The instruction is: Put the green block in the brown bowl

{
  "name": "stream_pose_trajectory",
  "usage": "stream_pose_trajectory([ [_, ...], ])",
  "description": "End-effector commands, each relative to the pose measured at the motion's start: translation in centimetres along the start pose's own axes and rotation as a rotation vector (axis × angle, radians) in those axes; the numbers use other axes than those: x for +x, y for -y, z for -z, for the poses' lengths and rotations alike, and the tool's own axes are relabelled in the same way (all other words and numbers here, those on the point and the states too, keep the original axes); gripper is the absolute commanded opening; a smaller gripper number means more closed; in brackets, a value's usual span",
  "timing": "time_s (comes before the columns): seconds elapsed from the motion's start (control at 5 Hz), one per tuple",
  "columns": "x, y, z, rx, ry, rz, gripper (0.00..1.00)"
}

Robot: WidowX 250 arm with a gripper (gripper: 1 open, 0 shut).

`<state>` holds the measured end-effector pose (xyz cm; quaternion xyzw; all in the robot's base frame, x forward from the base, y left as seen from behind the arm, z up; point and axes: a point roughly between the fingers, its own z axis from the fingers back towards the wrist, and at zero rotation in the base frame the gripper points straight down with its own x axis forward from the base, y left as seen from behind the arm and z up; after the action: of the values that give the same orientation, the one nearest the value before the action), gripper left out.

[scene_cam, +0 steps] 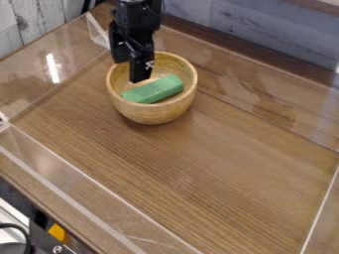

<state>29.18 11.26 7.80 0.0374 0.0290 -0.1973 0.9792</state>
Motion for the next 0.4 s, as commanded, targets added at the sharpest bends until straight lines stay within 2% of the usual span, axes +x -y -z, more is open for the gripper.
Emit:
stream_pose_trajectory([
  [0.0, 0.21, -0.01, -0.36, 0.021, 0.032, -0.006, 1.0],
  [0.2, 1.05, 0.19, -1.05, 0.03, 0.047, 0.013, 1.0],
])
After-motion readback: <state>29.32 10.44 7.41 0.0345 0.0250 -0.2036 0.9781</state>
